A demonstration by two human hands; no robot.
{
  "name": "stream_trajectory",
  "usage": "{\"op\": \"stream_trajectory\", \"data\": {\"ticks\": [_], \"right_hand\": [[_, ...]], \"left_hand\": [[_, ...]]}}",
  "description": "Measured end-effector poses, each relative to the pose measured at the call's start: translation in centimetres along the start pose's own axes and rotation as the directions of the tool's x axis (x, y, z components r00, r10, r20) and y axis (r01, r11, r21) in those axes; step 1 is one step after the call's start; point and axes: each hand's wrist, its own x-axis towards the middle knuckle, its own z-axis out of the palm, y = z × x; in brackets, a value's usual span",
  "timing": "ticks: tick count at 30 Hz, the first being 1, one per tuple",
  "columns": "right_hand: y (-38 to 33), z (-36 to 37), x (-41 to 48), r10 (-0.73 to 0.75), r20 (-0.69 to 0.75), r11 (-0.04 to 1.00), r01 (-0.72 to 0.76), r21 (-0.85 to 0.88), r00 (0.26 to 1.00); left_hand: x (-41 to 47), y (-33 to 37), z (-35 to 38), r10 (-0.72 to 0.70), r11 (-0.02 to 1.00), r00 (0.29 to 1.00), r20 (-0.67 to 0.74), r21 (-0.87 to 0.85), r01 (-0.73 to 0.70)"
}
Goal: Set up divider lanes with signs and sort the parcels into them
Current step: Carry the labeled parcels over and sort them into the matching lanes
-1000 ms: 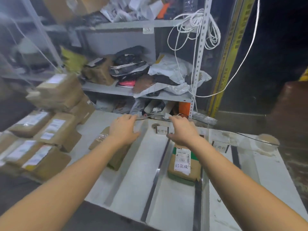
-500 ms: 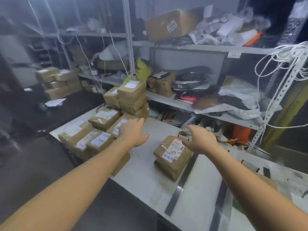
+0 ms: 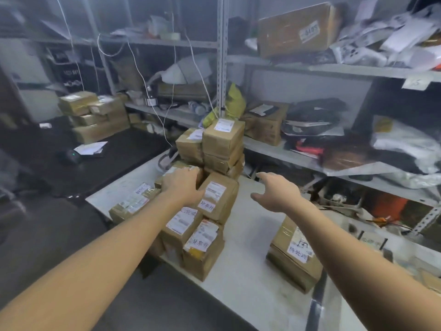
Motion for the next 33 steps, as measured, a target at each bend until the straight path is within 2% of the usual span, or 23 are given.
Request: {"op": "stream_trajectory", "data": {"ticks": [8, 10, 13, 15, 17, 19, 22, 24, 26, 29, 33], "right_hand": [[-2.9, 1.8, 13.0, -0.027, 0.02, 0.988, 0.024, 0.152, 0.999], [-3.0, 1.5, 16.0, -0.02, 0.004, 0.98, 0.019, 0.2, 1.0], [-2.9, 1.2, 19.9, 0.032, -0.046, 0.961, -0.018, 0.277, 0.998], [-2.9, 1.2, 22.2, 0.088, -0.06, 0.936, -0.062, 0.346, 0.994], [-3.1, 1.5, 24.3, 0.148, -0.052, 0.894, -0.111, 0.434, 0.988], [-3.5, 2.1, 26.1, 0.206, -0.047, 0.853, -0.156, 0.499, 0.977], [-4.4, 3.1, 28.5, 0.278, -0.041, 0.827, -0.218, 0.518, 0.96], [-5.3, 3.3, 29.9, 0.323, -0.01, 0.801, -0.268, 0.536, 0.946], [-6.1, 3.6, 31.4, 0.38, 0.054, 0.725, -0.334, 0.603, 0.923], [-7.2, 4.3, 33.0, 0.465, 0.148, 0.537, -0.411, 0.737, 0.873], [-7.8, 5.3, 33.9, 0.538, 0.153, 0.363, -0.391, 0.846, 0.829]], "left_hand": [[10.8, -4.9, 1.8, -0.046, 0.99, 0.999, 0.024, -0.135, 0.049], [14.0, -5.8, 1.7, -0.063, 0.966, 0.998, 0.029, -0.248, 0.068], [18.1, -6.2, 2.0, -0.097, 0.79, 0.979, 0.178, -0.585, 0.185], [20.4, -6.1, 2.7, -0.09, 0.661, 0.971, 0.222, -0.716, 0.226], [22.8, -6.1, 3.5, -0.08, 0.601, 0.973, 0.214, -0.769, 0.219], [25.4, -6.3, 4.5, -0.073, 0.582, 0.974, 0.212, -0.784, 0.215], [28.9, -6.6, 5.6, -0.025, 0.553, 0.975, 0.22, -0.81, 0.197], [31.2, -6.8, 6.3, 0.005, 0.498, 0.969, 0.245, -0.841, 0.21], [33.3, -6.8, 6.7, 0.049, 0.449, 0.966, 0.255, -0.869, 0.207], [35.7, -6.2, 7.3, 0.149, 0.405, 0.952, 0.268, -0.895, 0.188], [36.7, -4.9, 8.4, 0.234, 0.298, 0.952, 0.198, -0.946, 0.124]]}}
